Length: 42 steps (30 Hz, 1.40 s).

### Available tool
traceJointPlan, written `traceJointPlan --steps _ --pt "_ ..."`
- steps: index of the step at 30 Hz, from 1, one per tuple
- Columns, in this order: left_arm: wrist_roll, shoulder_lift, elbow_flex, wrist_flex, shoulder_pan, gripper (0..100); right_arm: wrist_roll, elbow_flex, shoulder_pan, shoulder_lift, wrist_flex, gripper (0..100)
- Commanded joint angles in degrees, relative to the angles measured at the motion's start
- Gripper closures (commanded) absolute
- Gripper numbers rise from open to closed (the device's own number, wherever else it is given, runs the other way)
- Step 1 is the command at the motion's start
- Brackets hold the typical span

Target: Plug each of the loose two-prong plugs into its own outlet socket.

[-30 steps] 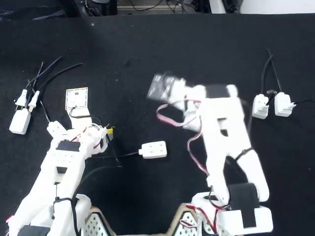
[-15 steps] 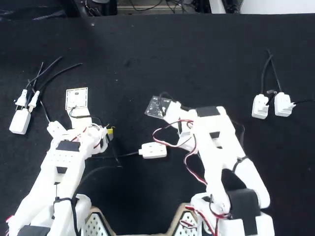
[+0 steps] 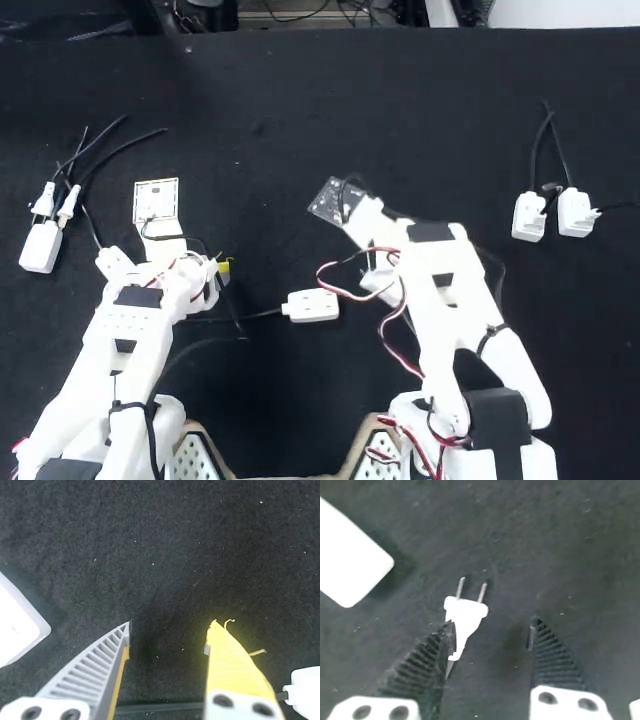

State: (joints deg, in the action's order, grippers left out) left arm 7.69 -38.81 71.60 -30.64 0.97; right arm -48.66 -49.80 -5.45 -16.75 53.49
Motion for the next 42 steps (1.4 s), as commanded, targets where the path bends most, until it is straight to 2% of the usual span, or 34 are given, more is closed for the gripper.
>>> traceJointPlan --steps 1,11,22,28,30,33,35,42 --pt "0.35 -1.67 -0.31 0.79 0.57 76 0.44 -1.27 1.05 -2.24 -1.49 78.6" --pt "0.35 -1.67 -0.31 0.70 0.57 76 0.44 -6.81 1.49 -2.24 -11.52 78.6" --pt "0.35 -1.67 -0.31 0.70 0.57 76 0.79 -6.73 -0.35 -2.33 -4.84 78.7" --pt "0.35 -1.67 -0.31 0.70 0.57 76 0.97 -4.53 1.32 -2.77 -3.96 78.7" --pt "0.35 -1.67 -0.22 0.70 0.57 76 3.52 -2.15 1.32 -2.68 -1.14 78.7" --pt "0.35 -1.67 -0.22 0.70 0.57 76 13.80 1.19 -0.53 -2.33 2.81 78.7" --pt "0.35 -1.67 -0.22 0.70 0.57 76 16.26 1.80 -0.97 -2.33 2.99 78.7" --pt "0.35 -1.67 -0.22 0.70 0.57 76 9.14 -0.31 -2.29 -2.77 2.55 78.7"
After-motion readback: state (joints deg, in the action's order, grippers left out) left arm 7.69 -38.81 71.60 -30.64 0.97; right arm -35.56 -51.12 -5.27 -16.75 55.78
